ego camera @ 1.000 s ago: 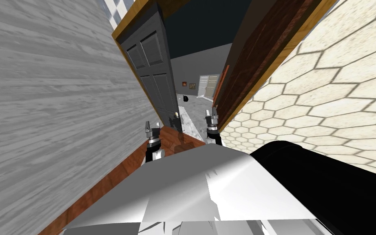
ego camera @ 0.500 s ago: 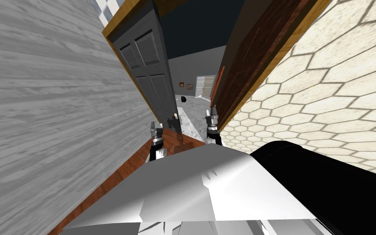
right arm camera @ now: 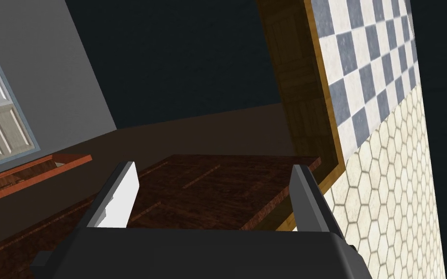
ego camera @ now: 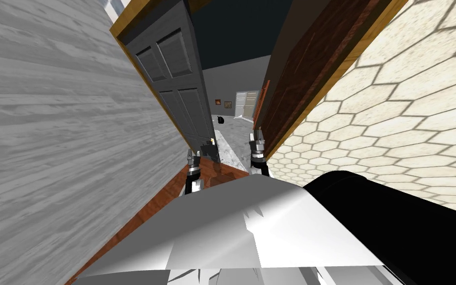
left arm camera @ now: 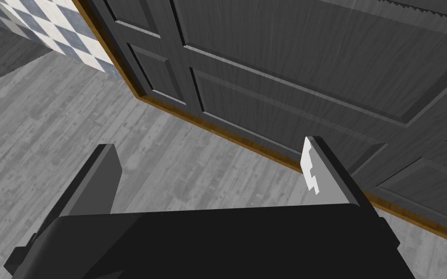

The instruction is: Push the door open

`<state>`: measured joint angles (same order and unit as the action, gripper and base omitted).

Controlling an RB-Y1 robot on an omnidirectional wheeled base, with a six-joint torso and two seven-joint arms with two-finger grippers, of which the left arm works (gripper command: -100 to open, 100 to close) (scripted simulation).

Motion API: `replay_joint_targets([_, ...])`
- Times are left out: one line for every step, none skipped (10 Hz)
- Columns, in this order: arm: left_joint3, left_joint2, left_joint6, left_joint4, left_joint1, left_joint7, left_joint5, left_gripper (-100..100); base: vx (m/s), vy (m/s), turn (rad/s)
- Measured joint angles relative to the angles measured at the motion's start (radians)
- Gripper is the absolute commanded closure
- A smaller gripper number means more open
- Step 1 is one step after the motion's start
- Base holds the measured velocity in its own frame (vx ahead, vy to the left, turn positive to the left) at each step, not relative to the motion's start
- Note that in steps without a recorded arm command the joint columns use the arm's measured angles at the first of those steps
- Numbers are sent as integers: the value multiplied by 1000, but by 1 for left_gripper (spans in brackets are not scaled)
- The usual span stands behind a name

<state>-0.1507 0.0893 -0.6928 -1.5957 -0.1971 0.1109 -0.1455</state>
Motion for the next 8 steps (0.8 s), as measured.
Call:
replay_joint_targets([-5, 2, -2, 24, 10, -2, -2, -100, 45, 54, -48])
replay_joint_targets([-6, 2, -5, 46, 19, -3, -3, -100, 45, 43, -64])
replay_joint_targets([-10, 5, -10, 70, 26, -4, -4, -100, 57, 59, -158])
replay_joint_targets([-13, 3, -16, 107, 49, -7, -5, -100, 72, 85, -171])
replay_joint_targets([-17, 3, -19, 139, 68, -11, -7, -100, 59, 64, -34])
replay_joint_targets([-21, 4, -20, 156, 69, -13, -8, -100, 50, 54, -62])
replay_joint_targets([-23, 9, -28, 189, 80, -11, -10, -100, 45, 57, -144])
replay_joint_targets([-26, 10, -39, 231, 100, -11, -12, -100, 55, 96, -115])
